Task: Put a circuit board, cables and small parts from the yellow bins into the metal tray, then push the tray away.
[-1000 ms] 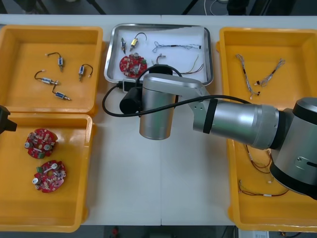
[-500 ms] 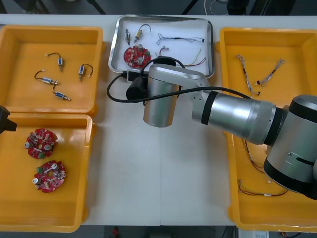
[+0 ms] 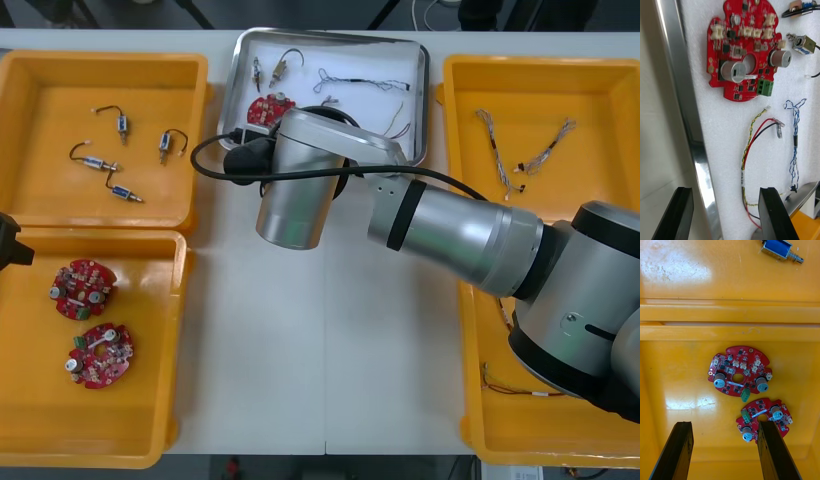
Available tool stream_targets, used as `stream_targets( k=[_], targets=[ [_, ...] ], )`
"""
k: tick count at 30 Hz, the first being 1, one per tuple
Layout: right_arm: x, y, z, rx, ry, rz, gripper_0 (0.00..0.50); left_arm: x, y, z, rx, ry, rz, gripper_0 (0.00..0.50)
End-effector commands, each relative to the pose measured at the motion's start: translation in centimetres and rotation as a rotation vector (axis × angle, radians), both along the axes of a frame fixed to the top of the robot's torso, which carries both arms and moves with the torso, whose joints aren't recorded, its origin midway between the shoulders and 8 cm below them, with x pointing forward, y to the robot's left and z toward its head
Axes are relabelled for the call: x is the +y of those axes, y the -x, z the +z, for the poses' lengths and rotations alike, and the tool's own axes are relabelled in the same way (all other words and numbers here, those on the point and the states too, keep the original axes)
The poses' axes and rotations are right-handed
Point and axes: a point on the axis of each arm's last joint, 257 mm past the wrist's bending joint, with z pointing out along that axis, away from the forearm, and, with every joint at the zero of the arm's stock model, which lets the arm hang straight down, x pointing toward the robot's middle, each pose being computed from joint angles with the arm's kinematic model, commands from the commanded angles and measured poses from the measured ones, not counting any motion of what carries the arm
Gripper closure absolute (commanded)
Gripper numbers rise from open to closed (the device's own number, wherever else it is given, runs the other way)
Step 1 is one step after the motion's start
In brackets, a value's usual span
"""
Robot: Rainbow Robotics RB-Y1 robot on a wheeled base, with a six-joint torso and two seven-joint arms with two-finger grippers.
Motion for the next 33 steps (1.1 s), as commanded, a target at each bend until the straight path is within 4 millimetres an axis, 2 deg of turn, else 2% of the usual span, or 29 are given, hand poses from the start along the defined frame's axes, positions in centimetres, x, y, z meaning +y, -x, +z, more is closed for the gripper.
stream_targets(
  k=[1,6,10,16,20,25,29,33],
  targets=[
    [3.7,3.7,1.0,0.061,-0.086,0.05,0.0,2.0,0.1,2.0,-0.038,-0.075,-0.018,0.0],
    [4.1,6.7,1.0,0.097,-0.099,0.044,0.0,2.0,0.1,2.0,-0.038,-0.075,-0.018,0.0],
    [3.1,9.1,1.0,0.15,-0.156,0.013,0.0,2.0,0.1,2.0,-0.038,-0.075,-0.018,0.0],
    [0.7,12.4,0.8,0.263,-0.247,-0.069,0.0,2.0,0.1,2.0,-0.038,-0.075,-0.018,0.0],
    [-1.5,14.6,1.4,0.342,-0.322,-0.134,0.0,2.0,0.1,2.0,-0.038,-0.075,-0.018,0.0],
    [-2.8,15.2,3.3,0.348,-0.471,-0.149,0.0,2.0,0.1,2.0,-0.038,-0.075,-0.018,0.0],
    [-4.6,15.0,5.3,0.308,-0.573,-0.177,0.0,2.0,0.1,2.0,-0.038,-0.075,-0.018,0.0],
    [-6.6,15.4,5.8,0.315,-0.725,-0.259,0.0,2.0,0.1,2.0,-0.038,-0.075,-0.018,0.0]
  ],
)
